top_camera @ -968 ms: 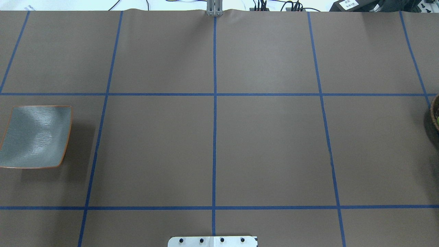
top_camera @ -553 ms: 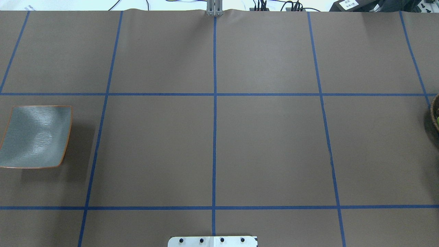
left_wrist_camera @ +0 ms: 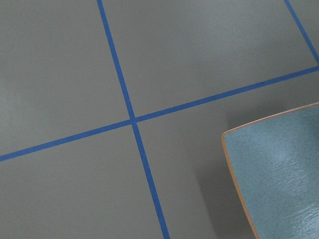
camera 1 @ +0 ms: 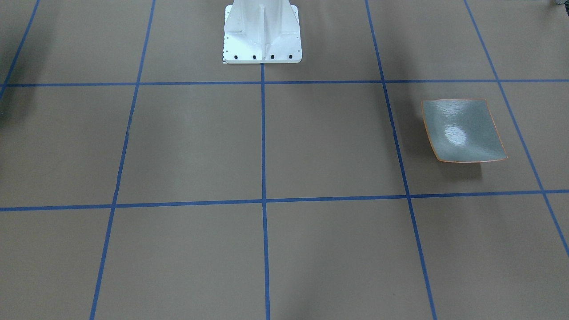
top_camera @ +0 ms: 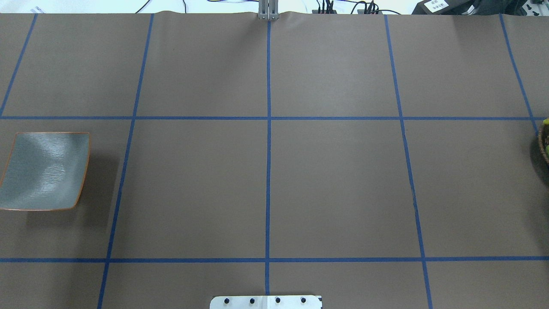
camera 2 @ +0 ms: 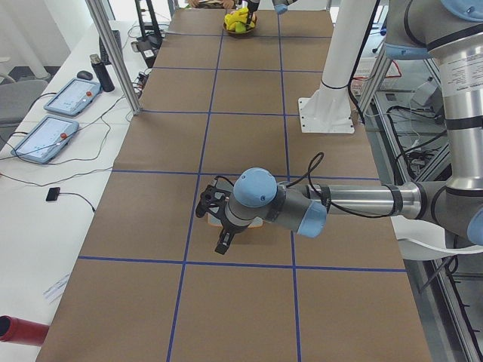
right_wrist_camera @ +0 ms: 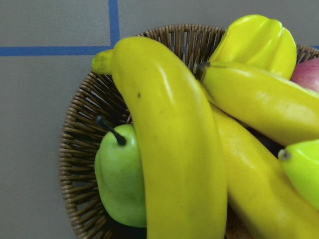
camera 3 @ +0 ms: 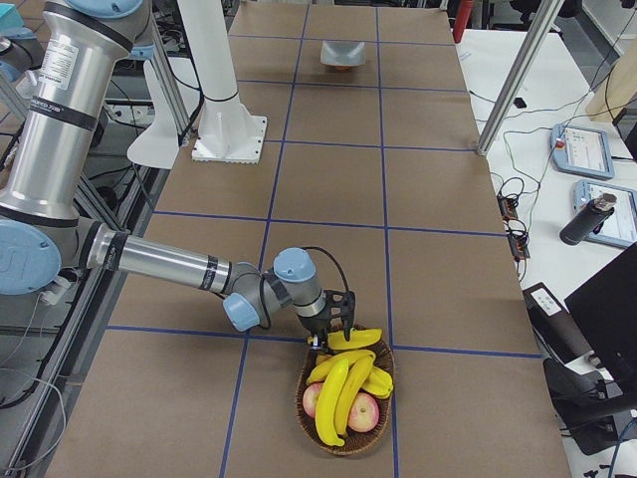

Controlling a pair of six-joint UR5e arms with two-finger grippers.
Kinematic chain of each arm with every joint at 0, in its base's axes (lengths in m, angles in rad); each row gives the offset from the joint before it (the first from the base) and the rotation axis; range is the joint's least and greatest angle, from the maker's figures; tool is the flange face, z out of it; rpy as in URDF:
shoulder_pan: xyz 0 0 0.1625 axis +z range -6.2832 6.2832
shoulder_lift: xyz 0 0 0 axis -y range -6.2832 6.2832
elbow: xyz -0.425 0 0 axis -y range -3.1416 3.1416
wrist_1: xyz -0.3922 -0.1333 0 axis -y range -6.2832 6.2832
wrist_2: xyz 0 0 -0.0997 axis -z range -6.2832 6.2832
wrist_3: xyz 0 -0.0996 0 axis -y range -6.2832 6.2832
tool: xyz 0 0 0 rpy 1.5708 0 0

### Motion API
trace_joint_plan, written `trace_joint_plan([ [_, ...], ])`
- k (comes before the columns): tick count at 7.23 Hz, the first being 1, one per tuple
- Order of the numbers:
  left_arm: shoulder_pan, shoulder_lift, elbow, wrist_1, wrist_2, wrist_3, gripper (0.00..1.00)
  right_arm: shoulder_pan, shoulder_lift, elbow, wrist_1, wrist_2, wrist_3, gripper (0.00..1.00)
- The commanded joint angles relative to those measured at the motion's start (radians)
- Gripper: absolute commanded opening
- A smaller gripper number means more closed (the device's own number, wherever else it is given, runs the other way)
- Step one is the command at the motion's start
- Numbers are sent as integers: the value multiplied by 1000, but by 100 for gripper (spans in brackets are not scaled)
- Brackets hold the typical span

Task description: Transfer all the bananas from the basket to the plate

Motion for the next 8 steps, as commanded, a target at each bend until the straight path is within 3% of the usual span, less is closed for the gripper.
trace_joint_plan([
  [1, 0, -1, 2, 0, 0, 0, 100, 29, -9, 20, 0, 3, -39, 0],
  [3, 0, -1, 5, 2, 0, -2, 100, 120, -31, 81, -1, 6, -51, 0],
  [6, 0, -7, -10, -2, 0, 2, 100, 165, -26, 224, -7, 8, -52, 0],
  [8, 3, -23, -6, -162, 6, -3, 100, 163, 90, 281, 20, 56, -51, 0],
])
